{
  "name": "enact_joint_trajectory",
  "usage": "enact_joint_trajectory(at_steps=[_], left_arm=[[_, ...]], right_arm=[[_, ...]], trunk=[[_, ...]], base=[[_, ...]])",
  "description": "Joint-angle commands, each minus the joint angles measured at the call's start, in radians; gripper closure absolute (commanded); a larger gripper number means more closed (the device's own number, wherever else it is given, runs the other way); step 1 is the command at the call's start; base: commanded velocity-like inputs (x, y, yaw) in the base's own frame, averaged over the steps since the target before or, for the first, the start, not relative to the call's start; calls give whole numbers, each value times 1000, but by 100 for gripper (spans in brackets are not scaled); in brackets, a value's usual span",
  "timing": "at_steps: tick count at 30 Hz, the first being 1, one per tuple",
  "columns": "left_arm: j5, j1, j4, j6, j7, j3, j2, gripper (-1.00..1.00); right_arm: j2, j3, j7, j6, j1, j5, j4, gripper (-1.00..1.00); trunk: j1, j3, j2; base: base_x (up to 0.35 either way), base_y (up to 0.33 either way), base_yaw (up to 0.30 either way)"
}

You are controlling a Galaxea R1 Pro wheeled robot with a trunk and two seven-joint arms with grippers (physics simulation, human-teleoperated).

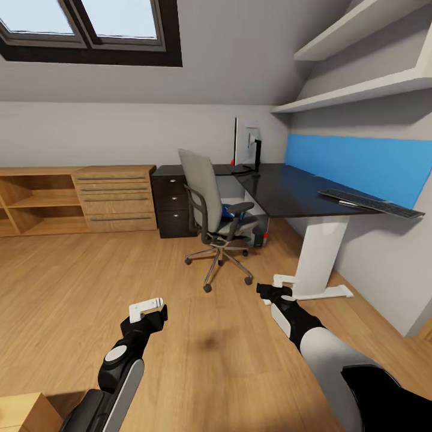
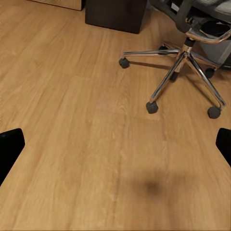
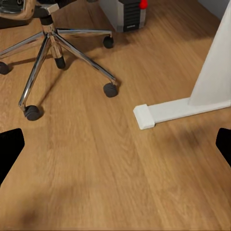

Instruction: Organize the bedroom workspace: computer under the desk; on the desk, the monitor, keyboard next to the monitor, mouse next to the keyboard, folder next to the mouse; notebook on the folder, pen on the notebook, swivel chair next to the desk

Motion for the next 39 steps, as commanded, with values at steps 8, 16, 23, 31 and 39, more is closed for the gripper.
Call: enact_joint_trajectory(at_steps=[8, 16, 23, 31, 39], left_arm=[[10, -1, 0, 2, 9, -1, 0, -100], [10, -1, 0, 2, 9, -1, 0, -100], [12, -1, 0, 2, 9, -1, 0, -100], [12, -1, 0, 2, 10, -1, 0, -100], [13, -1, 0, 1, 11, -1, 0, -100]], right_arm=[[-1, 4, -6, 2, 0, -8, -3, -100], [0, 4, -6, 2, 0, -7, 1, -100], [0, 4, -6, 2, 0, -7, 2, -100], [-1, 3, -6, 2, 0, -7, 3, -100], [-1, 3, -6, 2, 0, -7, 3, -100]], trunk=[[0, -1, 0], [0, -1, 0], [0, -1, 0], [0, -1, 0], [0, -1, 0]], base=[[316, 0, 0], [322, 0, 0], [322, 0, 0], [322, 0, 0], [322, 0, 0]])
